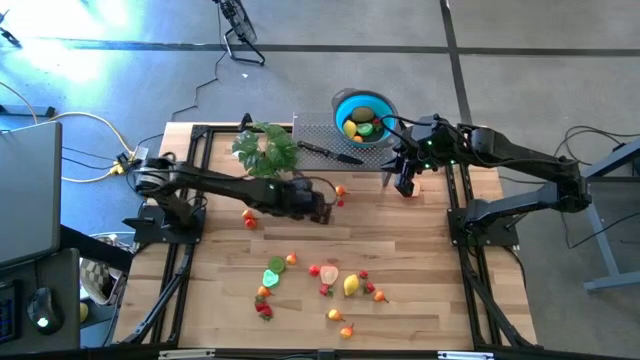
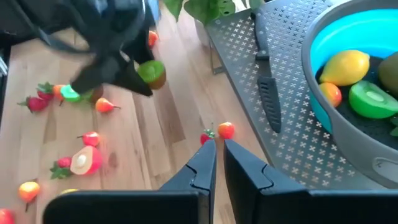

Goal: Pick & Place Fruit
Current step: Put the brown kiwi in the blue bowl on the shelf

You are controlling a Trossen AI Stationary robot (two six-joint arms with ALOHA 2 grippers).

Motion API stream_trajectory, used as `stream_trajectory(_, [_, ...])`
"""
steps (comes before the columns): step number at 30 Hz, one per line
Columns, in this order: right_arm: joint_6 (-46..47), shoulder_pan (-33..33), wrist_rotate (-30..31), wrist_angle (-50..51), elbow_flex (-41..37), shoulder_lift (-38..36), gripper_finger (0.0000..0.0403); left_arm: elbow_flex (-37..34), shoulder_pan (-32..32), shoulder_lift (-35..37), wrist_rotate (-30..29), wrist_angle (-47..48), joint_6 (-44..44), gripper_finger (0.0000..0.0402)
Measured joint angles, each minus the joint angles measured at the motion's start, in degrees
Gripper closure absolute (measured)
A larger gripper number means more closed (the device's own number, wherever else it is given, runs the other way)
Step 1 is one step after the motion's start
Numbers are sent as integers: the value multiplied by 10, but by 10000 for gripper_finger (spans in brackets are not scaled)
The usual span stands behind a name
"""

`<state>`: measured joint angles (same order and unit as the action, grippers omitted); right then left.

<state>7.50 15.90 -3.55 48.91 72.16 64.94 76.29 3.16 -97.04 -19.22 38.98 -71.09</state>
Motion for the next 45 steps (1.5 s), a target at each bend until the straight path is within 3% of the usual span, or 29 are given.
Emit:
stream_trajectory(6, [-5, 0, -14, 12, 0, 0, 380, 0, -11, 62, 2, -62, 58, 169])
stream_trajectory(13, [-49, 0, -58, 11, 0, 0, 380, 0, -50, 123, 70, -150, 113, 169])
stream_trajectory(22, [-91, 0, -59, -3, 0, 0, 380, 1, -97, 146, 159, -335, 129, 169])
stream_trajectory(34, [-124, 0, -56, -62, 0, 0, 380, 1, -130, 147, 158, -458, 154, 169])
stream_trajectory(45, [-124, 0, -79, -103, 0, 0, 380, 1, -129, 146, 158, -465, 151, 169])
